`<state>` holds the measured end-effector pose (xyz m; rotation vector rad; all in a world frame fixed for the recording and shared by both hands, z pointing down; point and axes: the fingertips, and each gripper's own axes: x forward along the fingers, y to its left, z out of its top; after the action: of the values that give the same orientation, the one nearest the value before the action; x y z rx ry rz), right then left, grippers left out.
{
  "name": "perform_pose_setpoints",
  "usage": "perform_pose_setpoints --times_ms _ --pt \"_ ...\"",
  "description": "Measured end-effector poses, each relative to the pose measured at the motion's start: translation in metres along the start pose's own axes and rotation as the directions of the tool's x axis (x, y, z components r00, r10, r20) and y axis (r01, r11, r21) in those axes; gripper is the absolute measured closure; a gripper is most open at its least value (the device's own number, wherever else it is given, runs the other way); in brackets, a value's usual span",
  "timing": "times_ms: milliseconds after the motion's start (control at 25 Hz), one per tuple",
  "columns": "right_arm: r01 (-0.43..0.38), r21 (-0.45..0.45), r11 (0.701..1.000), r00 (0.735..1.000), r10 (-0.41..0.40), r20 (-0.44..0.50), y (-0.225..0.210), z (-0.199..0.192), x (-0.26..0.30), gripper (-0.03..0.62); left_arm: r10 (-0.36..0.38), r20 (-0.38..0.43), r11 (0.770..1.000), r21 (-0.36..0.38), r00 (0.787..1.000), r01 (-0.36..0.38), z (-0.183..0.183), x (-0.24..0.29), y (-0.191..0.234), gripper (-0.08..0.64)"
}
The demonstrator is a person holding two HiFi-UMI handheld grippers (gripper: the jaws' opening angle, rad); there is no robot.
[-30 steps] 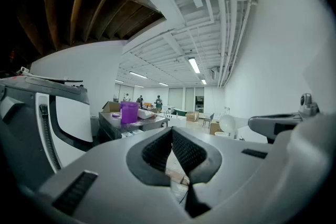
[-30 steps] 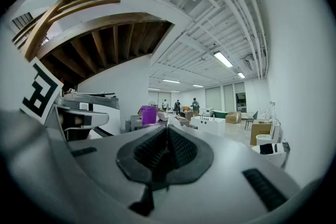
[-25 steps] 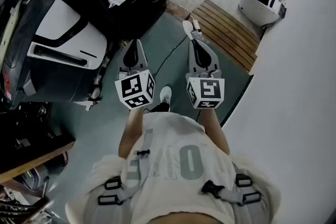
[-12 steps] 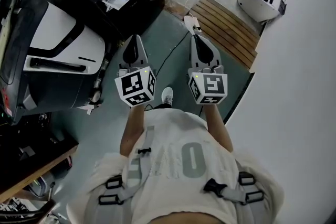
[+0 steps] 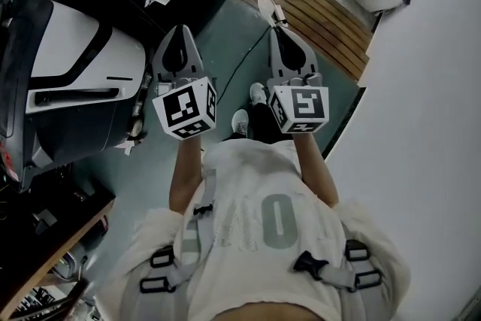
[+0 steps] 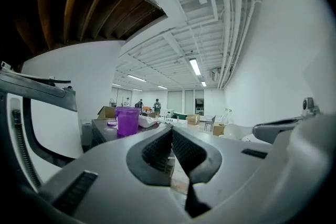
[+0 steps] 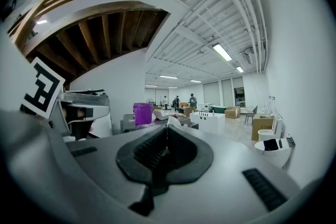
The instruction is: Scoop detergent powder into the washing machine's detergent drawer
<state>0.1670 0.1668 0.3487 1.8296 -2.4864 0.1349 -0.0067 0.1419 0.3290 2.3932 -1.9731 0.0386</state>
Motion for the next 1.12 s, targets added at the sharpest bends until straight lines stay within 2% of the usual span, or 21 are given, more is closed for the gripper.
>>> perform_pose_setpoints --times_ms 440,600,1120 --pt "-0.087 -0.004 0.996 0.995 0.087 0.038 -0.011 0.008 0.075 0.588 0.077 0.011 0.997 0.012 0.997 -0.077 -0.002 0.047 0.017 0.54" --pt "-0.133 -0.015 0.991 0.99 0.133 0.049 -0.017 0.016 0.111 0.587 0.109 0.019 0.994 -0.02 0.994 -0.109 0.002 0.076 0.026 0.54" --pt "-0.272 -0.039 0.962 0.959 0.274 0.068 -0.044 0.051 0.228 0.586 0.245 0.03 0.97 -0.007 0.969 -0.245 0.028 0.172 0.05 0.54"
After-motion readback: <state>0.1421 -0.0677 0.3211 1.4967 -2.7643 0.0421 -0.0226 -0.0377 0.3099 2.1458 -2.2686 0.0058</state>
